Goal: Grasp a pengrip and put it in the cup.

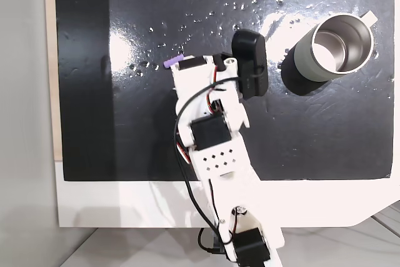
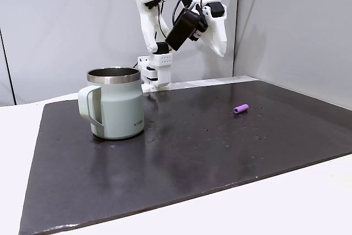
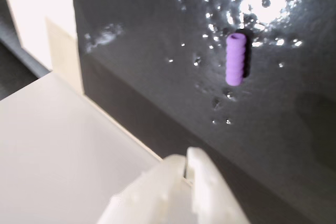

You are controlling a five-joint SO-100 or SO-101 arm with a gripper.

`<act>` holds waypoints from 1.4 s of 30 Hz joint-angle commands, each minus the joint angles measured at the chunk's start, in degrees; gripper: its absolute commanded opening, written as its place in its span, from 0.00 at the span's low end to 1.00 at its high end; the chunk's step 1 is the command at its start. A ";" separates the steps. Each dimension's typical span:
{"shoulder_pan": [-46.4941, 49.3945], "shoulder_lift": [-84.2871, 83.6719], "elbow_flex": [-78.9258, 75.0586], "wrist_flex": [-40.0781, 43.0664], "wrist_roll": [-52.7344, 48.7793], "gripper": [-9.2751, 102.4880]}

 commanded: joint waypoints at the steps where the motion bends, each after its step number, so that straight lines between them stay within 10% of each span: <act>1: -0.97 -8.17 -12.57 3.25 1.49 0.10; 11: -1.14 -33.31 -34.89 15.47 2.37 0.26; 42: -6.06 -67.24 -60.64 26.81 -1.85 0.26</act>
